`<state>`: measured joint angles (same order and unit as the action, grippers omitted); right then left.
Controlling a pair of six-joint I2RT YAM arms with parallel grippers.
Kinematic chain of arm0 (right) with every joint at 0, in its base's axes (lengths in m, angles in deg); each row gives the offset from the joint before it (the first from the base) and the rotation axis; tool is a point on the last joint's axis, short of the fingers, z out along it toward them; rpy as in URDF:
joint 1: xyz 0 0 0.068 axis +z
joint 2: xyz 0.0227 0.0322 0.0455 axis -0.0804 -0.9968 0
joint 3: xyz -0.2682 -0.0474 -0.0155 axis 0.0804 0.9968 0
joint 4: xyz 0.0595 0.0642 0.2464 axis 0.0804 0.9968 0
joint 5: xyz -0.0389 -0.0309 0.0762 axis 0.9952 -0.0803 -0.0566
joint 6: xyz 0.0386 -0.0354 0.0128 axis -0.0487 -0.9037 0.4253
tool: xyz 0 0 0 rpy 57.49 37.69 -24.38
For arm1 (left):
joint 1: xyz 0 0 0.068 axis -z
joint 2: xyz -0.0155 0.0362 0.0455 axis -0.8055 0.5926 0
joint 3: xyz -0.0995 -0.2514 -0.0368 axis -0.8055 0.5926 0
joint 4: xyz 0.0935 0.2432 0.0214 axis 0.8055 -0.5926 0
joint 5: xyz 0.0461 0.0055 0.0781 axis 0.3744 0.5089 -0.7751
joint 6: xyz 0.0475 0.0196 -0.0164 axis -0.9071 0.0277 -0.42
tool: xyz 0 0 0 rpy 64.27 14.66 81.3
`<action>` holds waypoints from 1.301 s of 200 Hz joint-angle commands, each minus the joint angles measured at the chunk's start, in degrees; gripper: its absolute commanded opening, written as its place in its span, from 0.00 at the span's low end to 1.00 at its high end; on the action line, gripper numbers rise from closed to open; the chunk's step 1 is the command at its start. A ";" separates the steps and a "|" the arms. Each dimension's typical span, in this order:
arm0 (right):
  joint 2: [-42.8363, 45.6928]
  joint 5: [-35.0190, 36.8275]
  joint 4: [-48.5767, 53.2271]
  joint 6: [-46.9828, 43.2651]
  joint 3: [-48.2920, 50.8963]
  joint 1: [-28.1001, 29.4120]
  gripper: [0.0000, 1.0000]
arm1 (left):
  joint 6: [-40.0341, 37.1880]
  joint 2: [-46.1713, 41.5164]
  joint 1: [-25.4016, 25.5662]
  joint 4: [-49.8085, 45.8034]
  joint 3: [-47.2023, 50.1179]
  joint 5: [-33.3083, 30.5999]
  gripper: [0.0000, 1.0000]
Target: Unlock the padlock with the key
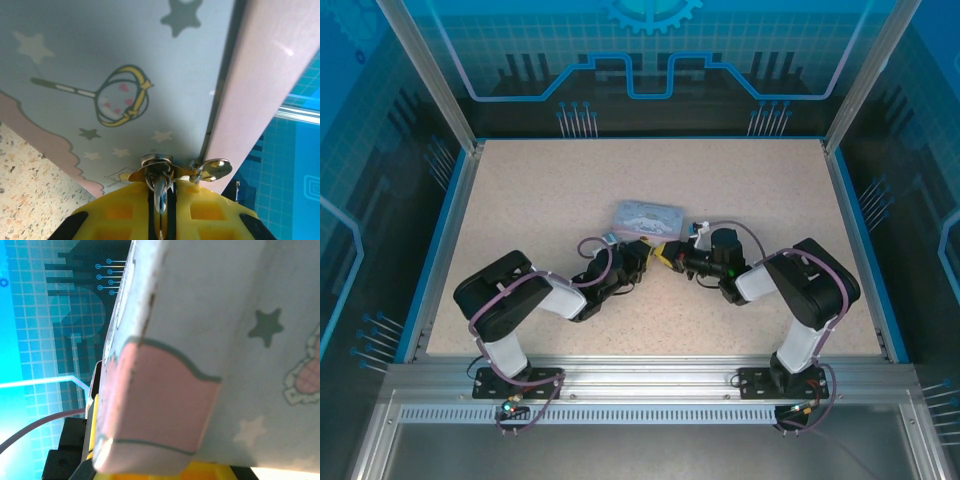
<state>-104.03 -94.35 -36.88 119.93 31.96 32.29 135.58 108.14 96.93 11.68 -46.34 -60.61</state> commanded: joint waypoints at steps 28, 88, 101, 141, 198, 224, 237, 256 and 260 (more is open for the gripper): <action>1.74 -1.55 0.55 -1.89 -0.24 -1.30 0.24 | 0.33 -2.03 2.51 3.91 1.64 2.60 0.00; 6.33 -3.83 9.46 -6.38 1.13 -2.98 0.63 | -0.65 -1.27 2.18 4.19 2.34 1.05 0.00; 7.25 -4.54 12.28 -8.06 1.24 -3.20 0.64 | -0.84 -0.87 2.10 4.43 2.32 1.09 0.00; 10.33 -5.59 18.11 -12.11 1.33 -3.56 0.55 | -1.30 -0.41 2.04 4.84 2.38 1.27 0.00; 7.66 -6.89 15.67 -10.21 -0.33 -2.48 0.41 | -1.51 -0.22 2.04 5.04 2.38 1.68 0.00; 5.71 -6.88 13.09 -8.67 -0.14 -1.93 0.43 | -1.49 -0.21 2.00 4.94 2.24 1.68 0.00; 4.89 -6.87 11.65 -7.78 -0.10 -1.76 0.42 | -1.45 -0.21 2.07 4.90 2.38 1.73 0.00; 4.08 -6.91 10.21 -6.95 -0.22 -1.49 0.37 | -1.46 -0.05 2.06 4.78 2.30 1.73 0.00; 4.02 -6.86 10.06 -6.84 -0.27 -1.42 0.36 | -1.43 -0.08 2.00 4.93 2.23 1.73 0.00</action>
<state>-98.81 -100.01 -23.64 111.56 32.55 30.11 135.13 107.73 98.52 11.83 -44.66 -59.87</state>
